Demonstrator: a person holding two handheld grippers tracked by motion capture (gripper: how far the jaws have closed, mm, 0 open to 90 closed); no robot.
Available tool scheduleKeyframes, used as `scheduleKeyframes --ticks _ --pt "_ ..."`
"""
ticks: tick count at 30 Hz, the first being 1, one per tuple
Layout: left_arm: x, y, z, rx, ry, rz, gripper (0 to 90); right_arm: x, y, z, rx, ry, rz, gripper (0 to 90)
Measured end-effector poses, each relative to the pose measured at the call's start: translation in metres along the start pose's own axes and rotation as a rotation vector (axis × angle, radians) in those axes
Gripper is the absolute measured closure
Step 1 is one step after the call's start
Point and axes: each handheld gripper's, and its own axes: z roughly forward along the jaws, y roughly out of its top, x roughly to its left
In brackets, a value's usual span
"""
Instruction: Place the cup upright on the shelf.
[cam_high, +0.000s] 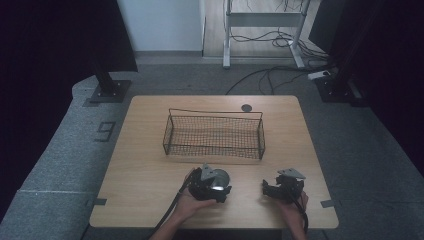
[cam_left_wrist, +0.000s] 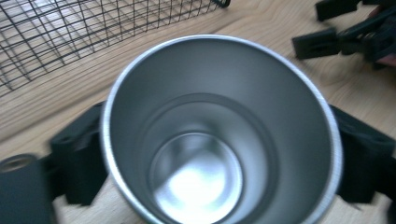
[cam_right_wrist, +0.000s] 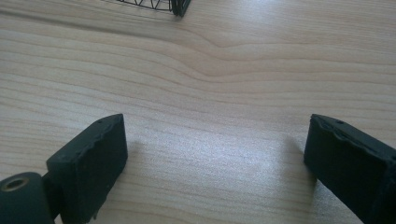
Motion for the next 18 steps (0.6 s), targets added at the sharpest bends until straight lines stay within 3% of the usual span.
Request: scheduleKeyframes --ticks 6,18 --pt "0.002 -0.002 -0.004 -0.006 0.007 0.021 14.8 0.000 0.000 0.000 0.000 0.000 0.000 6.0" --pt "0.011 0.004 -0.028 -0.070 -0.017 -0.003 14.9 0.000 0.000 0.000 0.000 0.000 0.000 5.9"
